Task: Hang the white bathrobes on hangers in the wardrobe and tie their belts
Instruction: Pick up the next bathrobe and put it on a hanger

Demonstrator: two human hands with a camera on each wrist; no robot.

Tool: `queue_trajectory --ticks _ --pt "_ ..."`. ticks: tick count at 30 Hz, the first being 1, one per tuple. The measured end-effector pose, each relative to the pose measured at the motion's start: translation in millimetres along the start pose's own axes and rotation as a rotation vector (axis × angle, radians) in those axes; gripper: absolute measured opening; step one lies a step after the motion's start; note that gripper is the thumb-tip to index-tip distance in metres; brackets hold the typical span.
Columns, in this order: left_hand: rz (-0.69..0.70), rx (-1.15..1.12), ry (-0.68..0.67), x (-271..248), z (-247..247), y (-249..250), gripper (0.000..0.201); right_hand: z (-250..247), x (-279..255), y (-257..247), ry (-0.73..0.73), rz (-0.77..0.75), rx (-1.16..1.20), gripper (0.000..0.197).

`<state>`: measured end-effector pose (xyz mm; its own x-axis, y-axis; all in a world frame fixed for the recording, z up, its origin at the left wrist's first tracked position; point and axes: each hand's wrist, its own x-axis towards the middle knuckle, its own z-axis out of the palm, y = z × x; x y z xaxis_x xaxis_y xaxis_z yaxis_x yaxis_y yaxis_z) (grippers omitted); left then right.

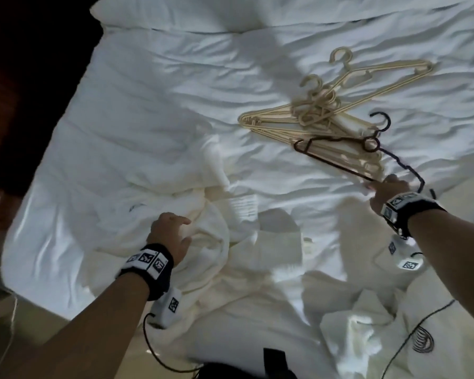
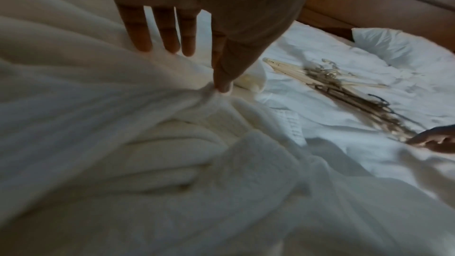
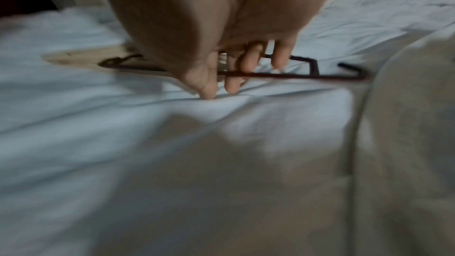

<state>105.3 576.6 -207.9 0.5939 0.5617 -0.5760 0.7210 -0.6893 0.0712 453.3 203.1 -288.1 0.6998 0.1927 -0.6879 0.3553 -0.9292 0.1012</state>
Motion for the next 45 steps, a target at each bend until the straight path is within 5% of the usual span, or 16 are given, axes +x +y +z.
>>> queue_trajectory --ticks 5,9,12,15,18,21,27,29,35,39,41,45 --pt "-0.205 0.161 -0.049 -4 -11 -18 0.083 -2 -45 -41 0.426 -0.204 0.263 0.029" --pt "-0.294 0.203 0.039 -9 -19 -32 0.100 -14 -100 -82 0.514 -0.394 0.478 0.026" --pt "-0.390 0.179 0.114 -15 -31 -57 0.102 -15 -139 -108 0.623 -0.437 0.629 0.022" --pt "-0.477 0.079 -0.036 -21 -38 -88 0.073 -7 -178 -130 0.644 -0.497 0.703 0.014" --pt "-0.340 -0.005 -0.137 -38 -43 -96 0.048 2 -221 -152 0.536 -0.506 0.674 0.016" --pt "-0.194 -0.196 -0.064 -61 -59 -74 0.044 6 -268 -179 0.360 -0.530 0.650 0.033" --pt "0.092 -0.928 0.116 -128 -119 -13 0.047 9 -361 -233 0.049 -0.559 0.653 0.095" --pt "0.122 -1.219 0.093 -155 -132 8 0.033 19 -383 -246 0.068 -0.579 0.671 0.104" --pt "0.327 -1.728 -0.262 -219 -156 56 0.027 10 -425 -220 0.548 -0.377 1.130 0.015" --pt "0.420 -1.379 -0.283 -217 -141 45 0.018 13 -421 -136 0.502 -0.007 0.838 0.030" --pt "0.375 -1.060 -0.223 -202 -114 31 0.024 30 -422 -92 0.477 0.131 0.740 0.019" --pt "0.377 -0.567 -0.221 -177 -53 4 0.013 62 -445 -41 0.634 0.207 0.713 0.014"
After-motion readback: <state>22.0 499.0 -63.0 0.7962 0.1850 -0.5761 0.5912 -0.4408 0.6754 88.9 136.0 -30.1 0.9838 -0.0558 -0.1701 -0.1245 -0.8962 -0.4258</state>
